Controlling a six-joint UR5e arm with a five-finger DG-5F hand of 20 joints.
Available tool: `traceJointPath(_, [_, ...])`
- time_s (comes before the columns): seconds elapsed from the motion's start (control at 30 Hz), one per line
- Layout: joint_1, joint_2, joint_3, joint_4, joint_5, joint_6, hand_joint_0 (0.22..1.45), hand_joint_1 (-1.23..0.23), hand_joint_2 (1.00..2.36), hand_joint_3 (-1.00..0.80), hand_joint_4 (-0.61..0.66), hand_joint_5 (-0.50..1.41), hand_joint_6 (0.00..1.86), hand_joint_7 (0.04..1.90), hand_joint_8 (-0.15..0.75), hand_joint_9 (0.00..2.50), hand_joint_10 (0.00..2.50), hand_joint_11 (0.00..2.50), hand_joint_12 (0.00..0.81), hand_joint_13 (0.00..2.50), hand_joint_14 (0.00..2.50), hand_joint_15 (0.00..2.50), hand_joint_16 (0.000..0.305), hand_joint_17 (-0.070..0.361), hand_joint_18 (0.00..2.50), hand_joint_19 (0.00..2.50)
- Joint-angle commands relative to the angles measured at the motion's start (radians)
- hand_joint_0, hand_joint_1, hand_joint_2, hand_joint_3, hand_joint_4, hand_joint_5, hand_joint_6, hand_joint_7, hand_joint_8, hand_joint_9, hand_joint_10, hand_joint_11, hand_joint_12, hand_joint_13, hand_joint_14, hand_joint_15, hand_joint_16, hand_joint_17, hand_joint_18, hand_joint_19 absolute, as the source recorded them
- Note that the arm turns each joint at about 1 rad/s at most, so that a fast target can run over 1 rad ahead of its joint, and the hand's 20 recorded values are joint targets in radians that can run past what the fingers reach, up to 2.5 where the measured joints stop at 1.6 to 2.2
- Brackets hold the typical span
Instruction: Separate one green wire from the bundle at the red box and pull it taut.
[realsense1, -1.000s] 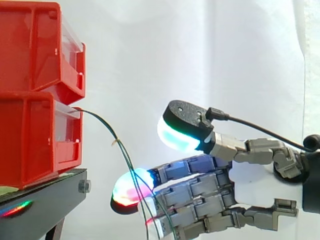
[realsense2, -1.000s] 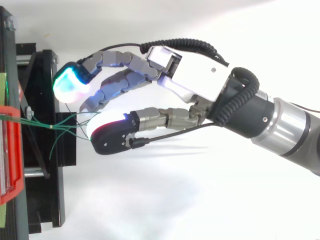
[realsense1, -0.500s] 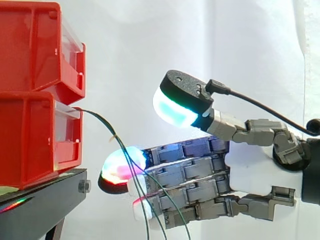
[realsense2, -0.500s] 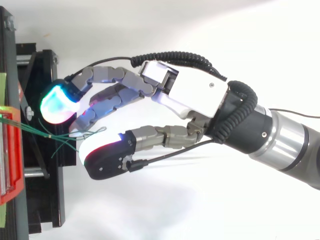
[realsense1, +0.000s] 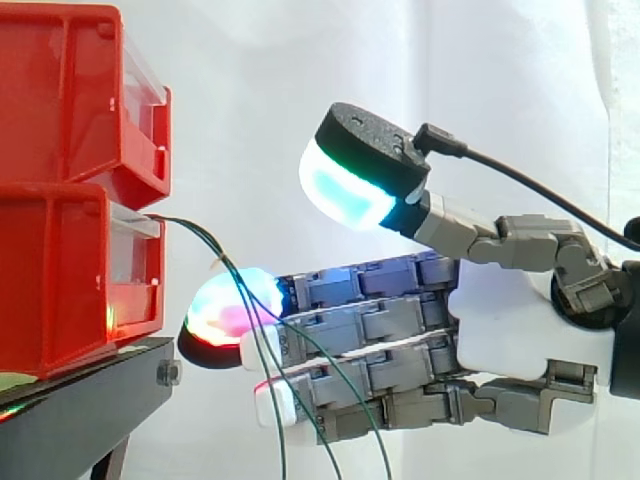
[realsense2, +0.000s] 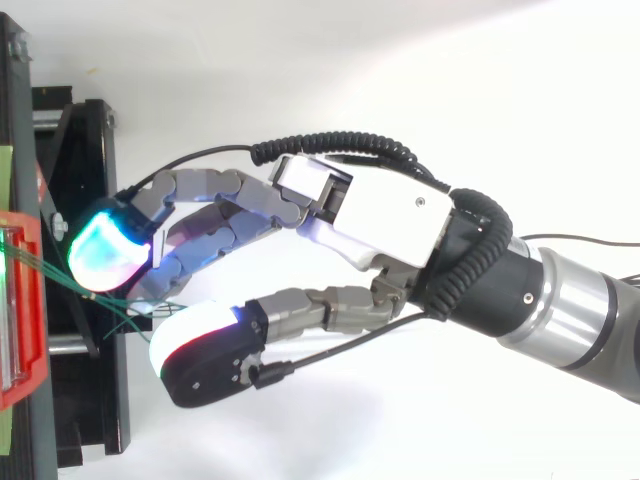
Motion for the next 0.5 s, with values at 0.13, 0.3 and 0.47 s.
traceJointPath(0.13, [0.011, -0.001, 0.001, 0.023, 0.001, 0.005, 0.54, -0.66, 1.0, -0.48, 0.26, -0.11, 0.5, 0.86, 0.203, 0.94, 0.01, 0.37, 0.31, 0.83, 0.02, 0.53, 0.038, 0.085, 0.47, 0.52])
traceJointPath(0.3, [0.023, -0.001, 0.001, 0.035, 0.006, 0.014, 0.56, -0.67, 1.0, -0.47, 0.27, -0.1, 0.5, 0.88, 0.2, 0.95, 0.01, 0.38, 0.307, 0.84, 0.02, 0.52, 0.037, 0.083, 0.48, 0.52])
traceJointPath(0.47, [0.029, -0.018, 0.001, 0.072, 0.027, 0.017, 0.56, -0.67, 1.0, -0.47, 0.27, -0.1, 0.5, 0.88, 0.199, 0.96, 0.01, 0.37, 0.308, 0.84, 0.02, 0.53, 0.037, 0.083, 0.48, 0.52])
